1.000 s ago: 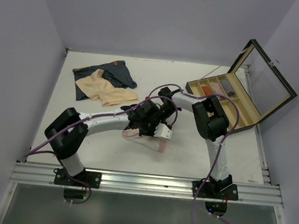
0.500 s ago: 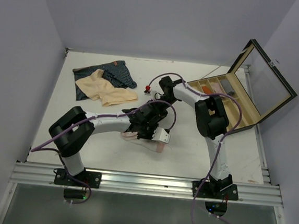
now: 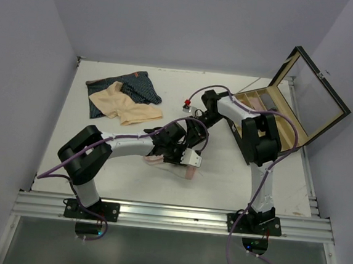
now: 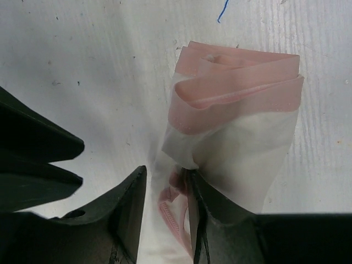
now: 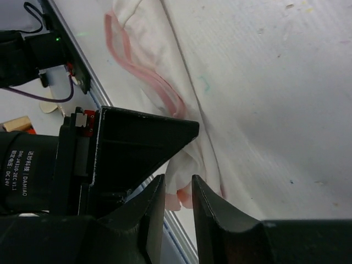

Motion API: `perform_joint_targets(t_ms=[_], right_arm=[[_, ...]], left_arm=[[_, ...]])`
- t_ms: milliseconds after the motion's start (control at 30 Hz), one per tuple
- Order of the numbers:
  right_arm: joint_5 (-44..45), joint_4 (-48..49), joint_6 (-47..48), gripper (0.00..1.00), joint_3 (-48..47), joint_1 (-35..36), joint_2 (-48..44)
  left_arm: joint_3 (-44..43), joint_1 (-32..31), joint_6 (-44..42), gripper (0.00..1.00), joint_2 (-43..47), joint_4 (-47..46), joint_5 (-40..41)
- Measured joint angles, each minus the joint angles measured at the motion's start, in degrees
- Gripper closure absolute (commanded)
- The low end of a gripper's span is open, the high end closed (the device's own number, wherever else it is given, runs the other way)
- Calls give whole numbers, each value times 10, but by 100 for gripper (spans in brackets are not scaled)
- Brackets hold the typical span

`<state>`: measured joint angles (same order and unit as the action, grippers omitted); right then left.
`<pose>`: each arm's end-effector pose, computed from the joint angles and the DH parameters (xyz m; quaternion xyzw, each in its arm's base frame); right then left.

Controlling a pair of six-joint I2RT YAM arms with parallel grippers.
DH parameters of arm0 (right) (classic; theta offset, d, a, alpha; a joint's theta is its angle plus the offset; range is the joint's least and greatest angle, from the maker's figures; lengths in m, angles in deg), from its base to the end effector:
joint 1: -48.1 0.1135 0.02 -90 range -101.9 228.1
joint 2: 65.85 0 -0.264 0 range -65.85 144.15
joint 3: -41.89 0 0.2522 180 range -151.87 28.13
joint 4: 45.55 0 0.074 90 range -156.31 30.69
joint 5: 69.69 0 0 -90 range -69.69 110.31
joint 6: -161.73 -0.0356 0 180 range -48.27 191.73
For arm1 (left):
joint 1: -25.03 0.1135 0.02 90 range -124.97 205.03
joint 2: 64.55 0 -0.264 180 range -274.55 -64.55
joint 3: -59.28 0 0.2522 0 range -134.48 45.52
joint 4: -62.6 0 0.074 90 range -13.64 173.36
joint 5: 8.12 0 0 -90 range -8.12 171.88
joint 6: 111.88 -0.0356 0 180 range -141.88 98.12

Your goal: Roll the underwear

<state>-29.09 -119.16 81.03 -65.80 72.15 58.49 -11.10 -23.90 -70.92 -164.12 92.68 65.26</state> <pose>0.3635 0.1918 0.1621 0.2598 -0.8706 -0.4141 0.0557 0.2152 -0.2625 0.1579 0.7451 0.5973 -0.1391 0.2623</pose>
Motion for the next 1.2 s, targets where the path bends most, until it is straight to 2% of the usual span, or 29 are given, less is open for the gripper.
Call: perform_joint_targets(t_ms=[100,333,633,867,1200], right_arm=[[-13,-15,6,72,1,9,0],[-17,-32,13,76,20,22,0],[-5,-49,18,76,38,49,0],[33,-46,25,82,56,61,0],[112,-9,23,85,92,63,0]], left_arm=[[2,0,0,59,0,-5,2],[5,0,0,69,1,-8,2],[12,0,0,70,5,-12,1],[15,0,0,70,6,-16,2],[24,1,5,58,17,-25,5]])
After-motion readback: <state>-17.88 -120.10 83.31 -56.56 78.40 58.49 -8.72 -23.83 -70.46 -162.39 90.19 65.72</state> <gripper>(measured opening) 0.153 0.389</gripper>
